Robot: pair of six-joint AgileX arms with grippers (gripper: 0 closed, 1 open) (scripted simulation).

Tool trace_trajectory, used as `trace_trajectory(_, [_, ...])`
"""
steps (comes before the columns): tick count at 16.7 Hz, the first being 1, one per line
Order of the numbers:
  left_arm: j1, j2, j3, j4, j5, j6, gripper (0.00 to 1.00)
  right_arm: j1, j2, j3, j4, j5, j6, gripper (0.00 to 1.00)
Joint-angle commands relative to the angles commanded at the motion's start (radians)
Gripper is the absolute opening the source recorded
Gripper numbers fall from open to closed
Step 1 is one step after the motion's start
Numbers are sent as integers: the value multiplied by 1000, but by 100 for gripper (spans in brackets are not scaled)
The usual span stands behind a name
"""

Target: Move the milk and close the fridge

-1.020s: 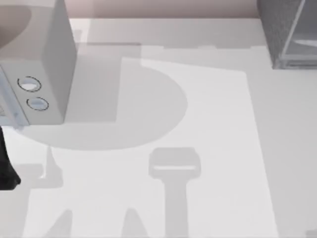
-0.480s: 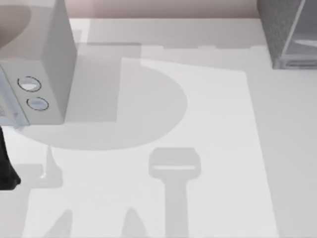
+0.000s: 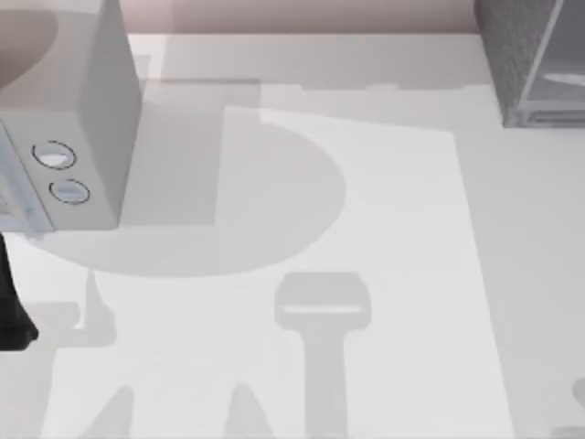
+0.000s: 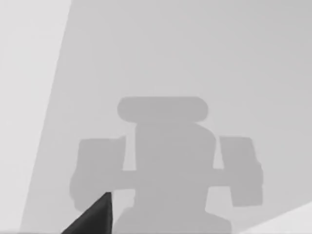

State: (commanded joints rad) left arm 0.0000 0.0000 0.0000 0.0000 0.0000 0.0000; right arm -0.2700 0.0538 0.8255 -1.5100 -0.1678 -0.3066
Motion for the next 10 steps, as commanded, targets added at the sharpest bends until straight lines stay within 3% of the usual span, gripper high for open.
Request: trace_trajectory(10, [0, 0, 0, 0, 0, 0, 100, -940, 1074, 356, -34, -488, -1070, 100])
